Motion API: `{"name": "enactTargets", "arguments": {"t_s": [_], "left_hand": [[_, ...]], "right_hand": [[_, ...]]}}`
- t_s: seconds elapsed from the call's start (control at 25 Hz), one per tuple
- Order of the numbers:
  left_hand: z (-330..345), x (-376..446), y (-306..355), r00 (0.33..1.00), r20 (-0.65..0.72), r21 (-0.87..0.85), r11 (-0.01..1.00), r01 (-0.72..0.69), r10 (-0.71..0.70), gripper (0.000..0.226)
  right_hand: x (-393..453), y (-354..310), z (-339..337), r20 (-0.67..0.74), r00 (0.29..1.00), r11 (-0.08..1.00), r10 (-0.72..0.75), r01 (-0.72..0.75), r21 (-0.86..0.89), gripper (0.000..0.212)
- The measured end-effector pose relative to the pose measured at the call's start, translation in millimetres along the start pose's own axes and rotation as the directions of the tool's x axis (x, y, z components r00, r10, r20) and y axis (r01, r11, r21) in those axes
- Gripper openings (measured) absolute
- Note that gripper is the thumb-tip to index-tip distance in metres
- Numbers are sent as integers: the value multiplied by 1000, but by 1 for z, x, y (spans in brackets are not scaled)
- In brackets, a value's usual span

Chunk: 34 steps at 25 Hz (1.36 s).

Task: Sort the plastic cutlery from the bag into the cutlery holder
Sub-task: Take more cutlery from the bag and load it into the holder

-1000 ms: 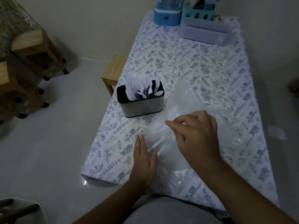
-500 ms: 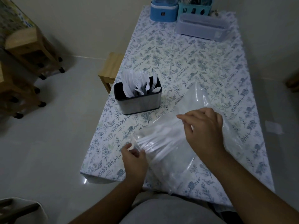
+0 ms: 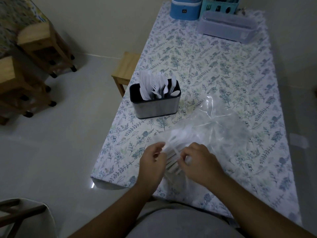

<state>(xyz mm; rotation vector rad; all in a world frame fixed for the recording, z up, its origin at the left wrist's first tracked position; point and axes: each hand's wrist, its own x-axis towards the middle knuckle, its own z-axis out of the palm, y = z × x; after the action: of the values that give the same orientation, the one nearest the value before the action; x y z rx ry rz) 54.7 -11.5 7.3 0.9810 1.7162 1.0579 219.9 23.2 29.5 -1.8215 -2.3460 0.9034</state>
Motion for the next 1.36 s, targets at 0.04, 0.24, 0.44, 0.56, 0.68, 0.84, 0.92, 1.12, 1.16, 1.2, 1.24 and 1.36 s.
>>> {"name": "enactTargets", "arguments": {"t_s": [0.04,0.24,0.44,0.56,0.68,0.84,0.92,1.12,1.16,1.2,1.24,1.36], "left_hand": [[-3,0,-6,984,54,197,964,-180,172,34],[18,15,-23,904,363,649,634,-419,227,75],[43,27,1,946,325,836,465,-291,7,56],[48,35,10,950,312,826,494,-271,0,34],[53,41,11,936,348,823,493,-282,-45,30],[59,42,11,936,345,816,514,-264,-67,27],[61,41,11,940,333,825,507,-249,-80,23],[57,34,9,938,343,822,499,-274,-50,27],[55,32,8,935,352,811,511,-286,-36,27],[53,30,7,931,365,792,535,-294,-28,27],[50,28,5,927,375,770,564,-297,-24,28],[41,24,-1,917,398,713,637,-292,-25,42]], "right_hand": [[3,6,-1,-25,1000,994,4,-1,106,14],[12,18,-10,-41,999,931,-29,42,361,12],[13,14,-12,-102,992,892,78,-24,452,14],[13,12,-13,-129,983,869,127,-48,492,14],[11,12,-17,-154,978,862,144,-48,504,13],[11,15,-19,-176,974,866,142,-36,499,12],[11,16,-18,-193,971,865,140,-26,500,12],[11,21,-15,-221,969,875,108,13,484,6],[11,22,-14,-233,967,882,99,23,471,5],[11,23,-12,-245,965,889,93,30,456,6],[12,23,-11,-253,964,896,87,36,444,10],[10,20,-10,-164,986,889,9,68,453,33]]}}
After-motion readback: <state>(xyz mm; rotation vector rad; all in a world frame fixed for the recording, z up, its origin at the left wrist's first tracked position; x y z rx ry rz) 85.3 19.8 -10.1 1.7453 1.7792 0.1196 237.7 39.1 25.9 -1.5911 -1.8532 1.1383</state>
